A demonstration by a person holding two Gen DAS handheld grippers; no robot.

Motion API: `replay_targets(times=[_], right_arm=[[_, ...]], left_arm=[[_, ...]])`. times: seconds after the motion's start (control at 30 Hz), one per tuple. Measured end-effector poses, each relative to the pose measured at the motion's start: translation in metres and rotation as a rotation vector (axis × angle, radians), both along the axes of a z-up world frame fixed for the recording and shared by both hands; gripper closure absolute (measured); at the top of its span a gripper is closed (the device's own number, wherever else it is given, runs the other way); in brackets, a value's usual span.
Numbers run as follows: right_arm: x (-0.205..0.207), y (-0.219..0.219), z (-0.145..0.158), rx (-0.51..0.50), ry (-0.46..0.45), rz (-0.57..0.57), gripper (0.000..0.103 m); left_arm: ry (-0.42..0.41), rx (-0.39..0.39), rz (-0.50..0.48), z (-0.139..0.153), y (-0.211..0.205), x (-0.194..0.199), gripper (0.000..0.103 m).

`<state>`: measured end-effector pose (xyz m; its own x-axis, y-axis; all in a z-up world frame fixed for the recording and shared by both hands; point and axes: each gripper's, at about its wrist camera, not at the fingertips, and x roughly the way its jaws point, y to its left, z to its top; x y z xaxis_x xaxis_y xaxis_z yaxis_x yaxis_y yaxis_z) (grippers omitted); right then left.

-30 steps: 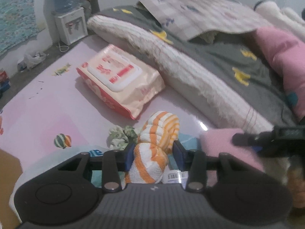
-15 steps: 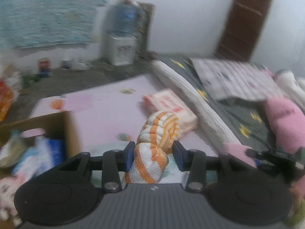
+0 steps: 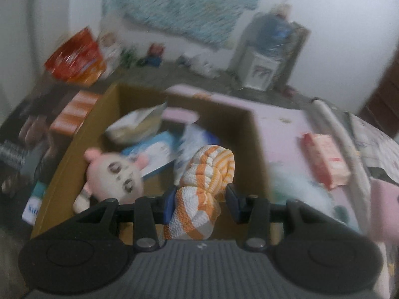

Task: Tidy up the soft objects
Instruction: 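Carry the striped towel roll and pink sponge over the cardboard box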

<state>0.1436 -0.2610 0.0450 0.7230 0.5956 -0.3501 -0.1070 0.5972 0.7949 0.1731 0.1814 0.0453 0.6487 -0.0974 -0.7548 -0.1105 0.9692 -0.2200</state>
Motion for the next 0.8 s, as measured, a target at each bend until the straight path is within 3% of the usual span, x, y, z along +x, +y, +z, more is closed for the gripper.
replay_targets(times=[0.27,0.47,0.8], right_arm=[[0.072,0.152,0.013,-0.207,0.069,0.268,0.074],[0.114,0.239,0.002,-0.432,0.126,0.367,0.074],[0.155,0.296,-0.033,-0.618,0.194,0.416,0.074]], left_arm=[[0.080,-0.029,0.051,-0.041,0.030,0.026,0.059],[0.117,-0.065,0.091,-0.061,0.040,0.039,0.059],[0.159,-0.220,0.250,-0.088,0.059,0.038,0.058]])
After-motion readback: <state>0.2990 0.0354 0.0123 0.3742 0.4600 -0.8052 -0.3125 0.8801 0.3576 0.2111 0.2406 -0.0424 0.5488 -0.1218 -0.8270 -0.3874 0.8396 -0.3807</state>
